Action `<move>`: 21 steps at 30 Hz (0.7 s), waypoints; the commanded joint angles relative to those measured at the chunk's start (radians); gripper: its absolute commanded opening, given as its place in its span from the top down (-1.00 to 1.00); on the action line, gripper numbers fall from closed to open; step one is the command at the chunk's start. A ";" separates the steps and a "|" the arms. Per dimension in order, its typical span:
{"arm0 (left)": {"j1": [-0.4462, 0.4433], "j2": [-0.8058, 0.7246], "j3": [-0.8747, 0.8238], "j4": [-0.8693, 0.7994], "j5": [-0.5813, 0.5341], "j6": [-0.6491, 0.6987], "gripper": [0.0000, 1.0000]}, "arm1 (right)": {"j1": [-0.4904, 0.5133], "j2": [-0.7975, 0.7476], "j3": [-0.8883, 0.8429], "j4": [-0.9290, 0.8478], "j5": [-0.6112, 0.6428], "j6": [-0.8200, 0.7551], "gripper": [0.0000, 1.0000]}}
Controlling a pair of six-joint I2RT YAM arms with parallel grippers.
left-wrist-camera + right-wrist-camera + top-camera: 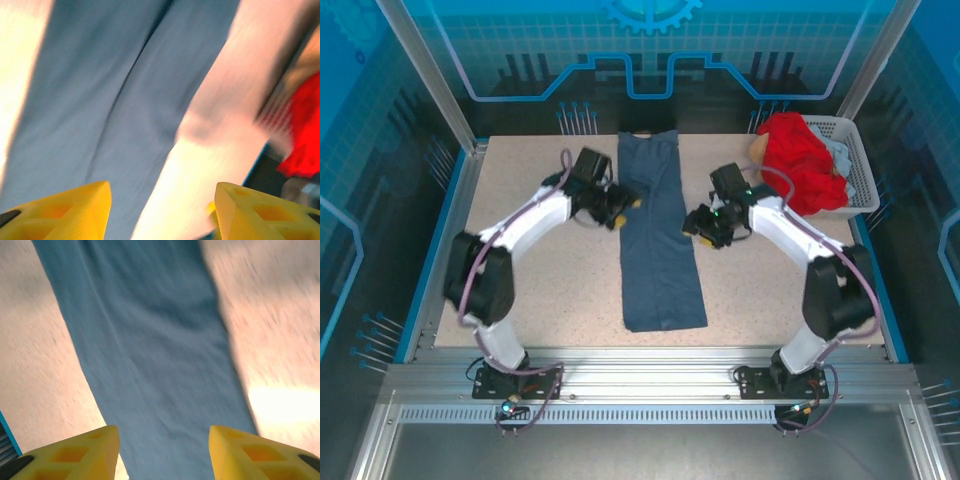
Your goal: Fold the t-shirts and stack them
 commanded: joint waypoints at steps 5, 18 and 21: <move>-0.171 -0.203 -0.499 -0.103 0.228 0.084 -0.16 | 0.030 -0.146 -0.292 -0.116 -0.199 -0.110 -0.11; -0.316 -0.152 -0.569 0.116 0.179 -0.067 0.02 | 0.039 -0.112 -0.455 -0.036 -0.248 -0.107 -0.09; -0.322 -0.120 -0.553 0.130 0.176 -0.068 0.19 | 0.044 -0.106 -0.470 -0.022 -0.248 -0.098 -0.05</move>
